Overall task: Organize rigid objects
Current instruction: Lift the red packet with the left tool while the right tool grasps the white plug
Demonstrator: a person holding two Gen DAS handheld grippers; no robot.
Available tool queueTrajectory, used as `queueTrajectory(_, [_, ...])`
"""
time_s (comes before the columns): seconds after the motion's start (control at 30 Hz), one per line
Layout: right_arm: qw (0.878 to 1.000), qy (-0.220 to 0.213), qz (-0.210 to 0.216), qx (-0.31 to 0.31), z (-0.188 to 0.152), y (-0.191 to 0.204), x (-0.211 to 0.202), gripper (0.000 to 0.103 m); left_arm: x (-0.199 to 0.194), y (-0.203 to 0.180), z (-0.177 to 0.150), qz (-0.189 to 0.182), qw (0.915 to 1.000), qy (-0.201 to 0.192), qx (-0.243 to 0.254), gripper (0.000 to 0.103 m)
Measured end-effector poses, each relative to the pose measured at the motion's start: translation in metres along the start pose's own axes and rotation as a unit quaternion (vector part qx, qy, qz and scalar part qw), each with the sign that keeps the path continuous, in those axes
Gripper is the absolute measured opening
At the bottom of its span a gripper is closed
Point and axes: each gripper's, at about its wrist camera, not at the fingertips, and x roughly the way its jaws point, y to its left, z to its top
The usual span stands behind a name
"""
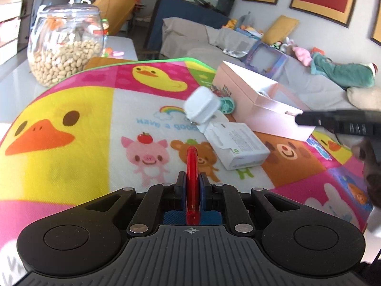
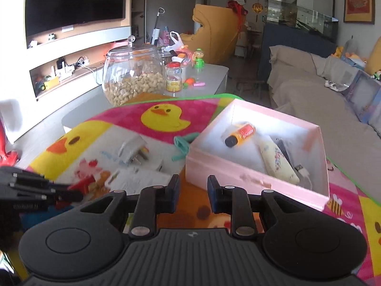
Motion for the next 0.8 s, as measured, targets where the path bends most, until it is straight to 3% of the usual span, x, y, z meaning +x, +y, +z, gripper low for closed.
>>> queueTrajectory(0.1, [1.0,-0.013,0.016,-0.01,-0.001,0.01,0.004,0.053,-0.007,-0.002,0.001,0.005,0.9998,-0.012,-0.016,0.013])
queueTrajectory(0.37, [0.996,-0.004,0.07,-0.053,0.031,0.063,0.059,0.057,-0.018,-0.003,-0.001,0.008,0.9996,-0.026,-0.005,0.013])
queueTrajectory(0.57, [0.996,0.028,0.052,-0.07,0.053,0.09,0.121,0.057,-0.02,0.0,-0.007,-0.011,0.9996,-0.025,-0.009,0.013])
queueTrajectory(0.63, [0.996,0.051,0.055,-0.056,0.055,0.089,0.13,0.045,-0.023,0.0,-0.009,-0.016,0.9995,-0.026,-0.008,0.013])
queueTrajectory(0.7, [0.996,0.045,0.059,-0.051,0.055,0.086,0.12,0.03,-0.026,0.0,-0.009,-0.023,0.9993,-0.027,-0.008,0.013])
queueTrajectory(0.8, [0.997,0.019,0.071,-0.032,0.053,0.074,0.081,0.02,-0.027,-0.005,-0.009,-0.04,0.9989,-0.024,0.003,0.013])
